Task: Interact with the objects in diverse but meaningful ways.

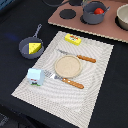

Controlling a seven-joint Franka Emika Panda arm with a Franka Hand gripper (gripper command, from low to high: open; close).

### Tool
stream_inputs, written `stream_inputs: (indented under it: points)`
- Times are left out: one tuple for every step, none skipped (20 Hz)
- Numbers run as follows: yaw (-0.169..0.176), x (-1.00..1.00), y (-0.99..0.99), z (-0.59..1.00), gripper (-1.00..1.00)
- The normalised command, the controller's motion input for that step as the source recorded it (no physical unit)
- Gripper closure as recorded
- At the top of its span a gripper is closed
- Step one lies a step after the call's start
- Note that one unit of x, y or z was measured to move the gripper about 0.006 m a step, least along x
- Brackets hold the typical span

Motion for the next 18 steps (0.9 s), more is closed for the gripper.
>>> stream_inputs:
  points:
    - [0.056, -0.56, -0.3, 0.22, 1.0]
    - [0.051, -0.45, -0.35, 0.18, 1.0]
    - [0.032, -0.25, -0.35, 0.15, 1.0]
    - [0.003, -0.11, -0.36, 0.09, 1.0]
    - [0.0, 0.0, -0.3, 0.02, 1.0]
    - [0.0, 0.06, -0.24, 0.0, 1.0]
    - [0.0, 0.15, -0.2, 0.0, 1.0]
    - [-0.001, 0.17, -0.15, 0.0, 1.0]
    - [-0.005, 0.13, -0.18, -0.01, 1.0]
    - [-0.011, 0.14, -0.13, -0.05, 1.0]
    - [-0.014, 0.15, -0.13, -0.1, 1.0]
    - [-0.012, 0.16, -0.08, -0.12, 1.0]
    - [-0.001, 0.16, -0.02, -0.15, 1.0]
    - [0.0, 0.14, 0.0, -0.14, -1.0]
    - [0.0, 0.04, 0.01, -0.14, -1.0]
    - [0.0, 0.0, 0.13, -0.06, -1.0]
    - [0.0, 0.0, 0.27, 0.0, -1.0]
    - [0.0, 0.0, 0.36, 0.0, -1.0]
